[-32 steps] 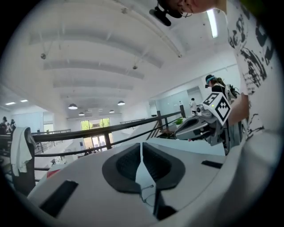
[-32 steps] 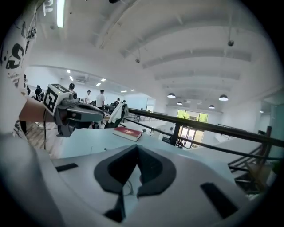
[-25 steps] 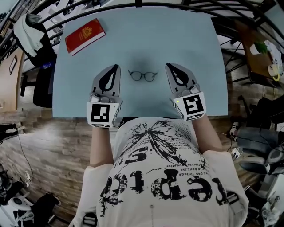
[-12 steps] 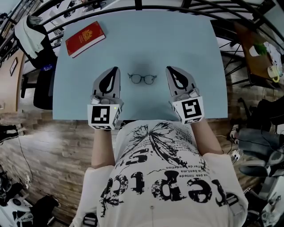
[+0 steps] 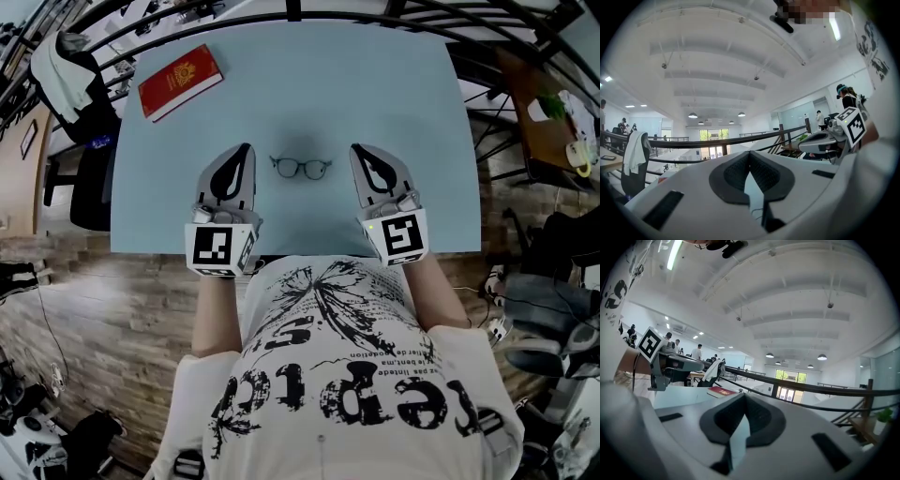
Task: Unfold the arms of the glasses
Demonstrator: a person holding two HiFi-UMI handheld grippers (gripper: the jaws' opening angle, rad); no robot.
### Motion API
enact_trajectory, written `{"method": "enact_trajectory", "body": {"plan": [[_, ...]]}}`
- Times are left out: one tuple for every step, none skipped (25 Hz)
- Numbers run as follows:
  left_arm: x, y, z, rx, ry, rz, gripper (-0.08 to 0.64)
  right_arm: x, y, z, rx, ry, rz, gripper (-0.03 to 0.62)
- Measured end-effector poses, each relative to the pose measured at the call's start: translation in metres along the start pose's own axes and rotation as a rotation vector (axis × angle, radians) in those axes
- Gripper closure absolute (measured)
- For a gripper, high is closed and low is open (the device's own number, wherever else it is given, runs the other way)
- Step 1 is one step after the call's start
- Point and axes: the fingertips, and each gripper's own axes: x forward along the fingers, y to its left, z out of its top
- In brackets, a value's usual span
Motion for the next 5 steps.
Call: {"method": "enact_trajectory", "body": {"plan": [[-0.0003,-0.0003,0.0001,-0.003,-0.002,-0.001,0.541,0.0001,-0.0005,0.0006,0.004,-0.003,-0.004,0.584],[-0.0004,-0.0005,0.0001,-0.005,-0.003,-0.002,0.541,0.0005,-0.0011,0.0011,0.009,-0.005,-0.008,0.584],[-0.0003,-0.0006,-0.0002,-0.006,-0.003,-0.003,0.541,0.0013,-0.0017,0.0015,0.012,-0.007,-0.011,0.584],[-0.0002,-0.0007,-0.0008,-0.005,-0.003,-0.005,0.541,0.0021,-0.0022,0.0018,0.014,-0.009,-0.013,0.584],[0.0,-0.0007,-0.0015,-0.005,-0.002,-0.007,0.541,0.003,-0.0026,0.002,0.016,-0.01,-0.015,0.584]]}}
